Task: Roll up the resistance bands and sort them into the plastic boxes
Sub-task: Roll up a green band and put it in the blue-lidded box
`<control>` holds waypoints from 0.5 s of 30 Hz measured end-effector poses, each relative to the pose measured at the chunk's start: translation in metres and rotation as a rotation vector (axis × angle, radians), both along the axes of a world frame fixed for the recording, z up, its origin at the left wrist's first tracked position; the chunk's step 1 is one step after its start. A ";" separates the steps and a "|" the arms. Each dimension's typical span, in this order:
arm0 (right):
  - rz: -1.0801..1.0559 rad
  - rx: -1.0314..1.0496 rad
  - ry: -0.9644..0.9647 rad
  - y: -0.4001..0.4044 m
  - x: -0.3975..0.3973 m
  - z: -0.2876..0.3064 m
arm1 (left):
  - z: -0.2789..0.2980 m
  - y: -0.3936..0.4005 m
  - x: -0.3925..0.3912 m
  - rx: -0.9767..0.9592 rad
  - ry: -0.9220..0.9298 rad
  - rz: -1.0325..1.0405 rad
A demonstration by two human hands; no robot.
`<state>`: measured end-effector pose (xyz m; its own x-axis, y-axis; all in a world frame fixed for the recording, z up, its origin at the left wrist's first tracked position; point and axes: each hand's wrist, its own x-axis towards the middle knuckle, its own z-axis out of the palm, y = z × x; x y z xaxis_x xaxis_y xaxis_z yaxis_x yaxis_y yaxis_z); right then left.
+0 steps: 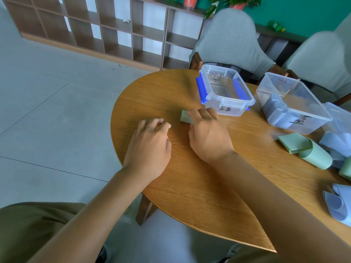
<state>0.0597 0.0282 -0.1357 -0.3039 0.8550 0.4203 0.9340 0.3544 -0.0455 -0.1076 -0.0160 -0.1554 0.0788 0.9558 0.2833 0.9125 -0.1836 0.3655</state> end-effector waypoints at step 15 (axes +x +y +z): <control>-0.049 -0.185 0.103 0.038 0.000 0.001 | 0.001 -0.001 -0.001 0.019 -0.010 -0.001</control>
<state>0.0593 0.0659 -0.1348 -0.2233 0.9332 0.2816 0.9370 0.2851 -0.2020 -0.1084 -0.0169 -0.1542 0.0767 0.9501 0.3023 0.9086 -0.1914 0.3711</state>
